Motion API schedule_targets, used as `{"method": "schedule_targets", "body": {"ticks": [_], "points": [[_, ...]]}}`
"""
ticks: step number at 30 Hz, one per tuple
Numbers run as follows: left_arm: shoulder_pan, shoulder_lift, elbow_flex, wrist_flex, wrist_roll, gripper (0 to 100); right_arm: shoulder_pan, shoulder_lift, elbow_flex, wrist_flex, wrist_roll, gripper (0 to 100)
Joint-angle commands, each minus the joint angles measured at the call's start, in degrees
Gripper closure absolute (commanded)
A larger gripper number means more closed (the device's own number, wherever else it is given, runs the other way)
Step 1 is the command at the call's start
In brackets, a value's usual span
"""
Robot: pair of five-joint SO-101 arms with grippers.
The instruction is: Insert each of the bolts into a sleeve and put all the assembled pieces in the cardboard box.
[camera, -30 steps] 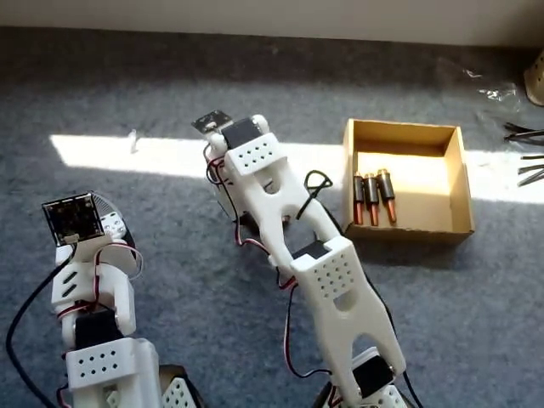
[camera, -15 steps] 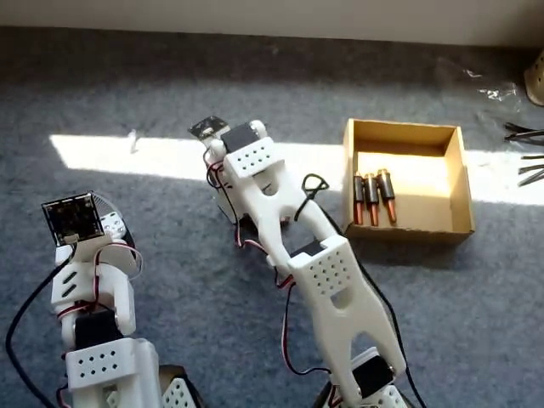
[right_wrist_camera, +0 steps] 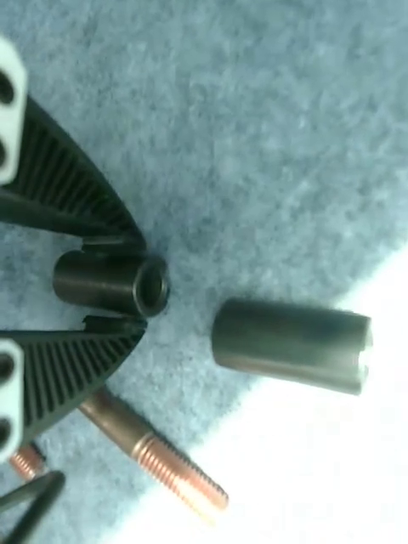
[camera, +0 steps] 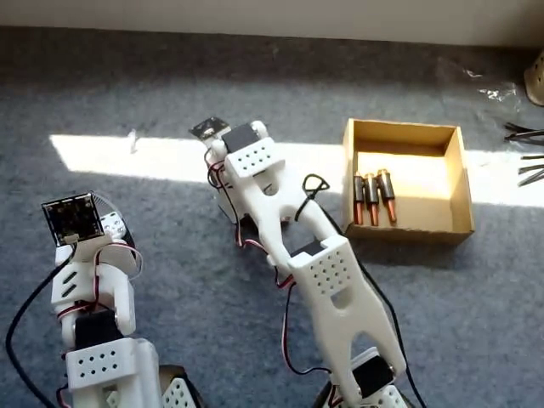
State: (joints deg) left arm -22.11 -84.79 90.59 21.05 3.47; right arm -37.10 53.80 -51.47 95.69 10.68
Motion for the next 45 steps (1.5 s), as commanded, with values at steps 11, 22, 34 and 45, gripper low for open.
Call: {"method": "schedule_targets", "body": {"ticks": [11,22,34,45], "points": [[-0.3,-0.7,-0.5,-1.2,0.3,99,0.4,4.4,-1.0,0.7,0.5,89.3],[-0.3,-0.7,-0.4,-1.2,0.3,99,0.5,-2.6,-0.9,1.2,0.5,99.4],[1.3,-0.7,0.4,-1.2,0.2,99,0.5,-15.4,-0.7,4.0,0.3,99.4],[11.8,-0.6,2.3,-1.0,-15.4,99,-0.7,-33.1,9.9,5.1,0.2,99.5]]}}
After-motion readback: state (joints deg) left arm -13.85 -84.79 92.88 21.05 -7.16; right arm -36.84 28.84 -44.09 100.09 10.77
